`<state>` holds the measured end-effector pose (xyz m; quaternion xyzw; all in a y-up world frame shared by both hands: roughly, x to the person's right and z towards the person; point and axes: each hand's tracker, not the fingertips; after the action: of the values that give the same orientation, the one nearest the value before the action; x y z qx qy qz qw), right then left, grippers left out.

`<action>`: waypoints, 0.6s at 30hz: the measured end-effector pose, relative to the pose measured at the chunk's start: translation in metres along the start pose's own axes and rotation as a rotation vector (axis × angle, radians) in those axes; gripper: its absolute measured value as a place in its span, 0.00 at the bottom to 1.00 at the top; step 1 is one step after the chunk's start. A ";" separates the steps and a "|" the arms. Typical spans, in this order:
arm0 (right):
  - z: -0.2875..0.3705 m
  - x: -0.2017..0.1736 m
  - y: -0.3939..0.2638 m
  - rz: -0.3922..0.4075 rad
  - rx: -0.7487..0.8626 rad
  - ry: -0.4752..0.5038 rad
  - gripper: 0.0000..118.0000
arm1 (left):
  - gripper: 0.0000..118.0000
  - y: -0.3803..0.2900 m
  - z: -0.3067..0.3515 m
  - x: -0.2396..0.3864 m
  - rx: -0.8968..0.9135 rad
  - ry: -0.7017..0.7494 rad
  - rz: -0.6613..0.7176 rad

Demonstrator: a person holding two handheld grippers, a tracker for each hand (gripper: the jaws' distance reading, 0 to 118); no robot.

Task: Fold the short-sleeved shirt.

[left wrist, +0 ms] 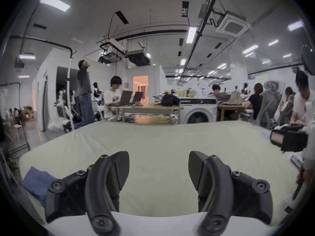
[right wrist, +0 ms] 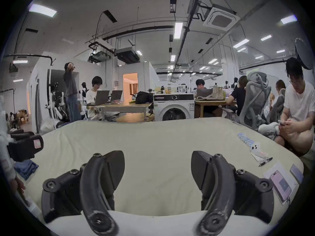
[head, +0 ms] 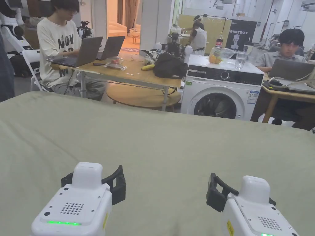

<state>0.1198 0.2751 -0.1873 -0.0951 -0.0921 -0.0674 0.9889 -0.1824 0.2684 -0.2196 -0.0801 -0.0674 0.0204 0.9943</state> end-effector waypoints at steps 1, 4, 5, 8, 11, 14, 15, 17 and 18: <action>-0.001 -0.002 0.000 0.003 -0.009 -0.024 0.69 | 0.61 0.000 0.000 -0.001 0.001 0.003 0.004; -0.006 -0.005 0.000 0.018 -0.015 -0.040 0.69 | 0.61 0.002 -0.002 -0.001 -0.014 0.019 0.006; -0.006 -0.005 0.001 0.005 -0.023 -0.034 0.69 | 0.61 0.002 -0.002 -0.002 -0.010 0.022 0.005; -0.006 -0.002 0.003 -0.065 -0.038 0.047 0.69 | 0.61 0.003 0.000 -0.003 0.003 0.033 0.008; -0.002 0.000 0.007 -0.140 -0.033 0.088 0.69 | 0.61 0.004 0.001 -0.001 0.012 0.036 0.004; 0.000 -0.002 0.012 -0.180 -0.052 0.006 0.69 | 0.61 0.008 0.002 -0.001 0.008 0.016 0.005; 0.001 -0.005 0.013 -0.180 -0.059 -0.033 0.69 | 0.61 0.010 0.002 -0.001 0.006 0.004 0.013; 0.000 -0.007 0.013 -0.146 -0.055 -0.082 0.69 | 0.61 0.012 0.004 -0.001 0.010 -0.013 0.022; -0.001 -0.008 0.013 -0.129 -0.050 -0.084 0.70 | 0.61 0.012 0.005 0.000 0.017 -0.019 0.023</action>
<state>0.1145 0.2885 -0.1918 -0.1162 -0.1378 -0.1293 0.9751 -0.1833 0.2811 -0.2169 -0.0720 -0.0757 0.0333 0.9940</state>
